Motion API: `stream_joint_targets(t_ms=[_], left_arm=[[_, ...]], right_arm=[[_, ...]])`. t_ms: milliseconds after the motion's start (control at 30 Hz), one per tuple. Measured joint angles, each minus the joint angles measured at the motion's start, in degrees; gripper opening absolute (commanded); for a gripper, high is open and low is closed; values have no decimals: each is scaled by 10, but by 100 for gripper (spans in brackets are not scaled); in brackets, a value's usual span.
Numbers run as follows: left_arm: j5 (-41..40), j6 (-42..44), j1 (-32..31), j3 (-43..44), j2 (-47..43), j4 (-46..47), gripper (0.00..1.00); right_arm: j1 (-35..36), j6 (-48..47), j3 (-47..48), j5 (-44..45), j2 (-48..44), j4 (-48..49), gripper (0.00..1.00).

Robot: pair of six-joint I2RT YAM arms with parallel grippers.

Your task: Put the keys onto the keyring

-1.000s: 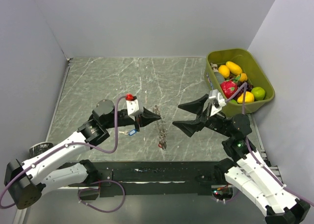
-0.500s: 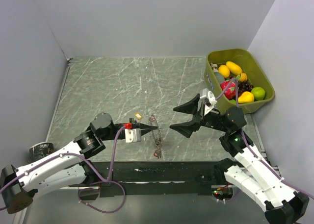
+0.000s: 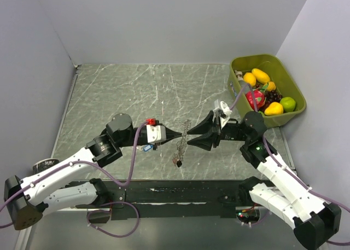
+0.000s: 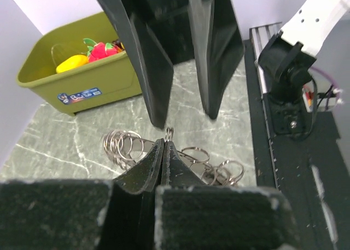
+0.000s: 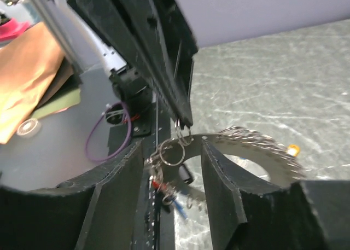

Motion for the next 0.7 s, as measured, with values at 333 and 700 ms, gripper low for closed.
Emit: stream_joint_targets(t_ms=[333, 700], left_arm=[[11, -36, 0, 22, 28, -19, 1], [15, -45, 0, 22, 28, -15, 1]], right_arm=[[3, 0, 0, -9, 16, -1, 38], [18, -3, 5, -7, 27, -7, 16]])
